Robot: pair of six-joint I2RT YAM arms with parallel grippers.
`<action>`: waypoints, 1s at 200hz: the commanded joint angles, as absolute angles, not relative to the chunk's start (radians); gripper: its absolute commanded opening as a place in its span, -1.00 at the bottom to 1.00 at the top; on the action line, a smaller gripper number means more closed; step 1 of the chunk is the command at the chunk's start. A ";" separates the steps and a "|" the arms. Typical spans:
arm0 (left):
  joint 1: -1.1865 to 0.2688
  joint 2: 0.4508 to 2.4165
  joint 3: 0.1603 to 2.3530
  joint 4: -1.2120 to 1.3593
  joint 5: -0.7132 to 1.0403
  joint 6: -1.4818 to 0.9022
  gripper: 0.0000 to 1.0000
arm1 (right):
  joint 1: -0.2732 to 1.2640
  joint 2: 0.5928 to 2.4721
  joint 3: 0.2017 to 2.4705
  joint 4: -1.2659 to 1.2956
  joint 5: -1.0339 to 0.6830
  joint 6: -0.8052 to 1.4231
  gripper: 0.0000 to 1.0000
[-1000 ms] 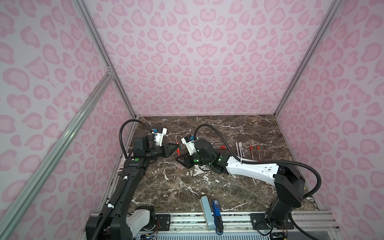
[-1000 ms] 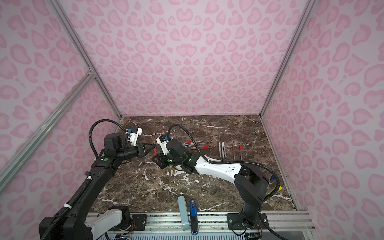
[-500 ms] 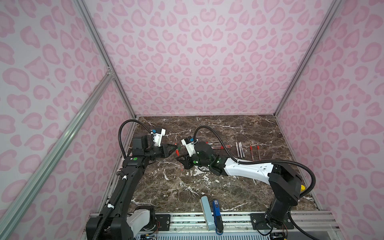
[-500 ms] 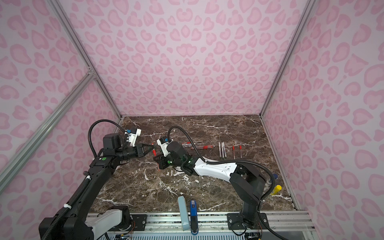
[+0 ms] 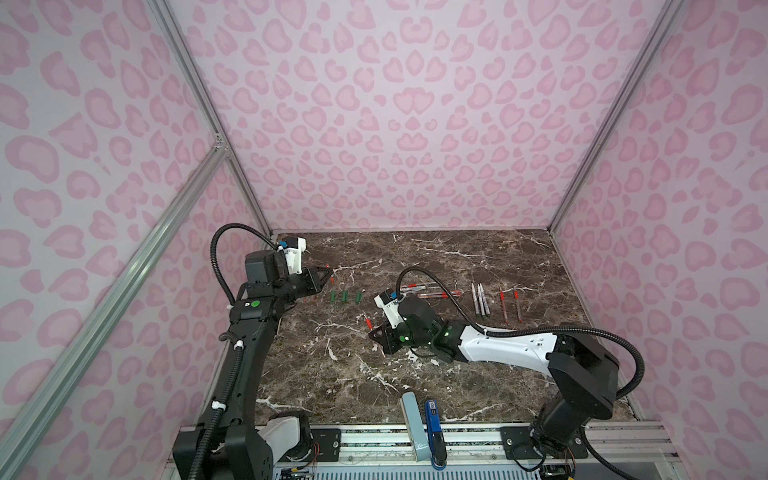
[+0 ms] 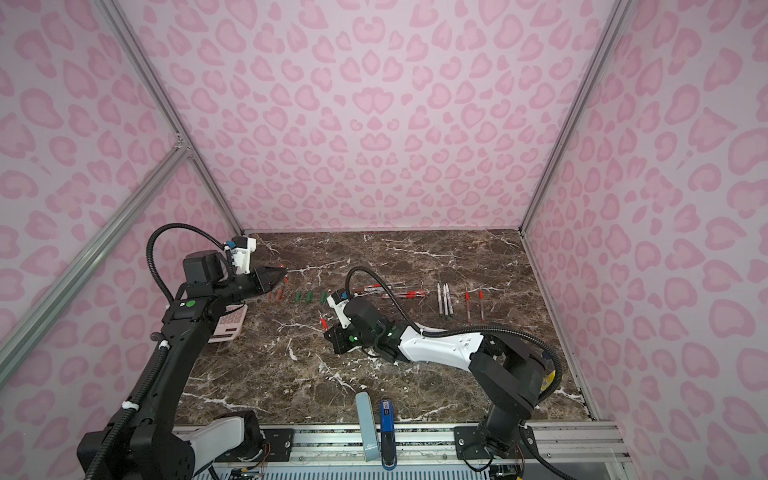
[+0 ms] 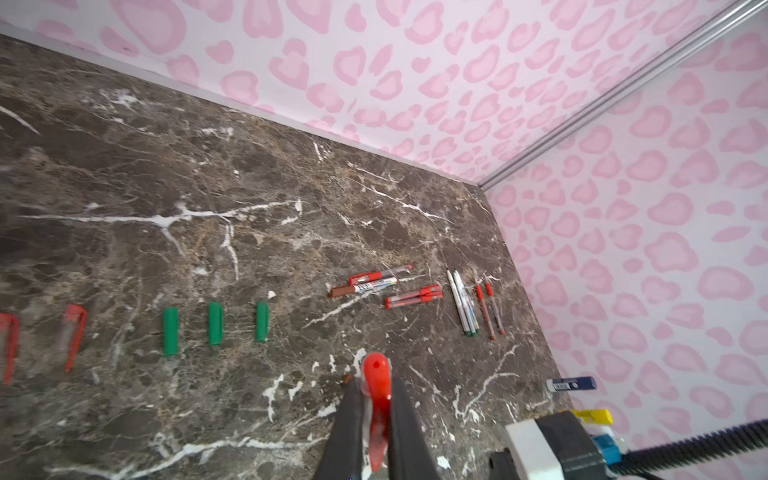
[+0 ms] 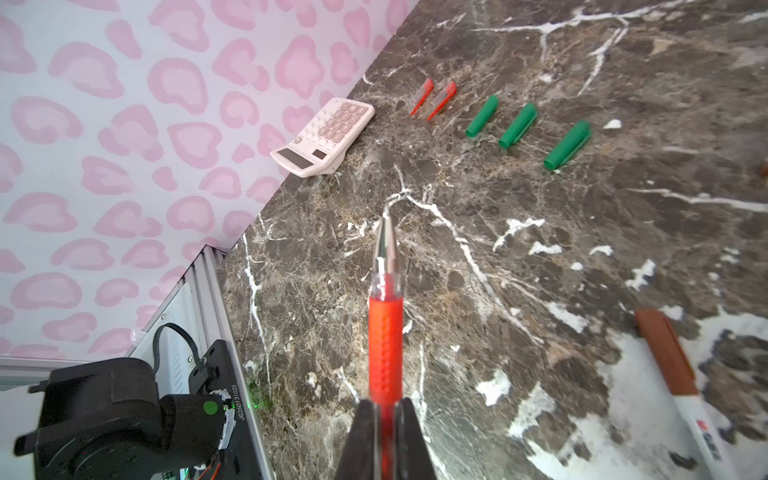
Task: Open the pen caps
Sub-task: 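Pull the right gripper away from the left to draw the pen out, then lower the red cap with the left gripper while the right arm withdraws the pen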
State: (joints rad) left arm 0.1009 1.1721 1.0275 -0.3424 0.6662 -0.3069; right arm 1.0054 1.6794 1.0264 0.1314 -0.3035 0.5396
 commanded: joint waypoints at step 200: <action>0.041 2.004 1.502 -0.749 0.103 0.048 -0.93 | 0.506 0.966 0.772 -0.482 -0.068 0.473 -1.00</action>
State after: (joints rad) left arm 0.0418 1.9602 1.4620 -0.7063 0.1486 0.0296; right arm 0.5407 0.9886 0.7921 -0.4511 -0.0467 0.5030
